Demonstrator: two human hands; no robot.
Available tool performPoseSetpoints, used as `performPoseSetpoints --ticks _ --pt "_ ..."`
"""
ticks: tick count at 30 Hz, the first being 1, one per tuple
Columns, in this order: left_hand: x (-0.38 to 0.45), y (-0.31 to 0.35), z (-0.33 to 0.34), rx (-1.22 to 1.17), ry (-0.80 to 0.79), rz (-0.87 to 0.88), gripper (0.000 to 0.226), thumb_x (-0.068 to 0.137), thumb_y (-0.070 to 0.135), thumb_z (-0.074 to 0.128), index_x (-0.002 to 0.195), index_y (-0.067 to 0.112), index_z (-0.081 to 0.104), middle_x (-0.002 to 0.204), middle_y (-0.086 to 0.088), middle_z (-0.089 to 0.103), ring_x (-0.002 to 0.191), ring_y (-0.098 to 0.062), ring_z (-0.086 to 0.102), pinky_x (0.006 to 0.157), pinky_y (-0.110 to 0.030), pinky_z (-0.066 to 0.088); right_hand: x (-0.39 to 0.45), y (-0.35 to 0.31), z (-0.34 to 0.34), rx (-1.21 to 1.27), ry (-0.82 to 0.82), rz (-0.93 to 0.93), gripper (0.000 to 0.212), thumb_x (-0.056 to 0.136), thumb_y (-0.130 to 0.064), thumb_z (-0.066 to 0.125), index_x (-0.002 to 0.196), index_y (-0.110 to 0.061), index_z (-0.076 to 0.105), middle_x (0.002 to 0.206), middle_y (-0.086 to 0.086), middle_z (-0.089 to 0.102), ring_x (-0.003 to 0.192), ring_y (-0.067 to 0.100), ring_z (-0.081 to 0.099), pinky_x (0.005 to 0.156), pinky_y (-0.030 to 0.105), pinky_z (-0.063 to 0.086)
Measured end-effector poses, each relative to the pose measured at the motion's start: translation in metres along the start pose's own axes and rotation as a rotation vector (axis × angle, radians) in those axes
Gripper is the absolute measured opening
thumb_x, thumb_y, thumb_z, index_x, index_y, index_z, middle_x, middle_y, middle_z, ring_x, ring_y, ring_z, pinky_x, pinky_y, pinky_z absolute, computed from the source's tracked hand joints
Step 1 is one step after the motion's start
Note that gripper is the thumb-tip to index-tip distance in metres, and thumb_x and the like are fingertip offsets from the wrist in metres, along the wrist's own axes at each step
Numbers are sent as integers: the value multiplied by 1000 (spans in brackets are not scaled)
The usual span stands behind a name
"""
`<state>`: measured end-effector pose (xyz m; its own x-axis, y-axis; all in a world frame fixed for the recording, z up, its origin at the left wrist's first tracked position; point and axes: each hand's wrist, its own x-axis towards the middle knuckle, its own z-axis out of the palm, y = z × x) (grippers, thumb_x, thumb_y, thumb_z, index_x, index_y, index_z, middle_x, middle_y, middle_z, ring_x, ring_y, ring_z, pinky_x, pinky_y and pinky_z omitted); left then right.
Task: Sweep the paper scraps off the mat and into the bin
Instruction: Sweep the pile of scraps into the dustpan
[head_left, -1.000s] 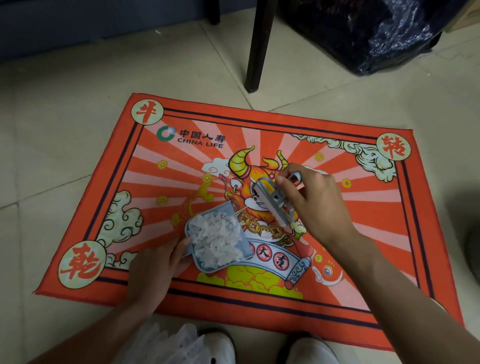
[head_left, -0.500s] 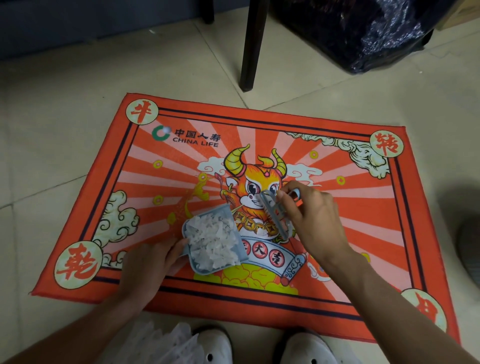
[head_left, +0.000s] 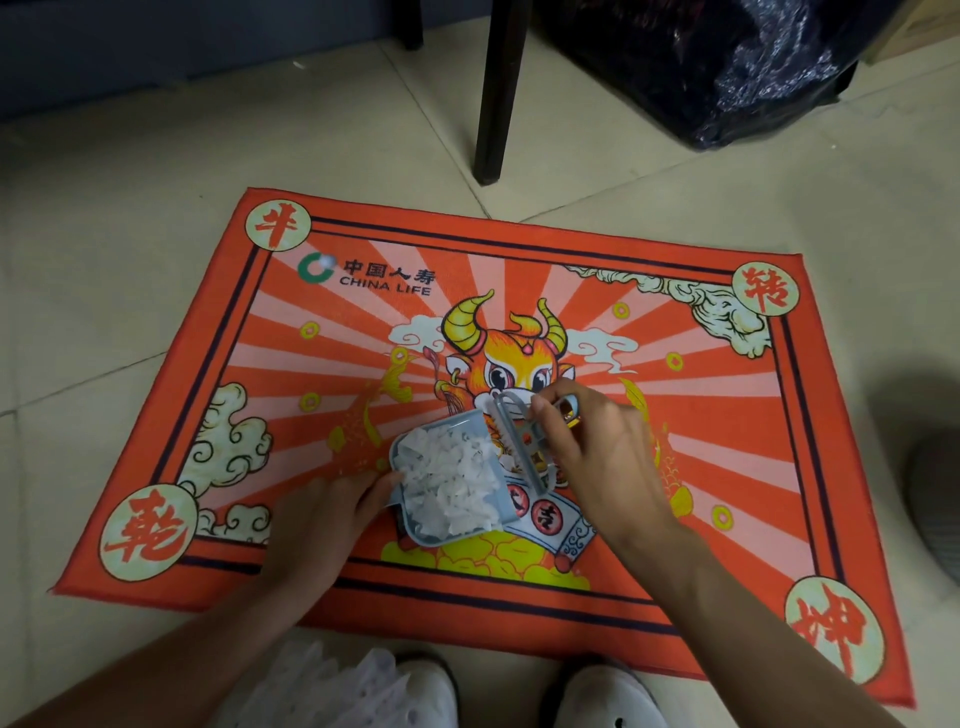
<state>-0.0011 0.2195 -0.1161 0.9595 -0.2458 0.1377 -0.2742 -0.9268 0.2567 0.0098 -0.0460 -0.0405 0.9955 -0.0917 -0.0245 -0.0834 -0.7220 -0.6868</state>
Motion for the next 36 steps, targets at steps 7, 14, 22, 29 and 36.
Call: performPoseSetpoints --ticks 7,14,22,29,36 --pt "2 3 0 13 -21 13 54 95 58 33 61 26 61 41 5 49 33 -10 48 33 -20 24 -5 -5 0 26 -19 3 20 100 -36 51 89 -26 64 58 2 65 53 16 65 54 35 50" --pt "1 2 3 29 -10 2 59 95 61 29 63 25 64 41 6 50 34 -11 48 31 -23 34 -2 -2 -1 56 1 23 19 99 -37 51 85 -30 61 58 -1 68 51 9 65 55 33 52" --pt "0 2 3 7 -5 5 60 97 61 25 68 27 65 41 5 50 33 -12 48 30 -24 35 -2 -5 1 14 -16 10 19 99 -38 51 87 -28 62 55 1 65 48 12 62 52 32 47" --pt "-4 5 4 -51 -28 -28 56 97 59 30 69 25 65 43 7 50 34 -6 46 30 -26 34 -1 -5 0 7 -16 -4 21 100 -37 51 85 -26 62 55 0 66 50 14 63 55 34 50" --pt "2 12 4 -93 -36 -75 59 98 61 26 65 26 60 43 7 48 35 -7 45 32 -28 34 7 -1 -5 19 38 -22 22 99 -38 51 85 -26 62 53 -1 63 49 13 63 54 34 51"
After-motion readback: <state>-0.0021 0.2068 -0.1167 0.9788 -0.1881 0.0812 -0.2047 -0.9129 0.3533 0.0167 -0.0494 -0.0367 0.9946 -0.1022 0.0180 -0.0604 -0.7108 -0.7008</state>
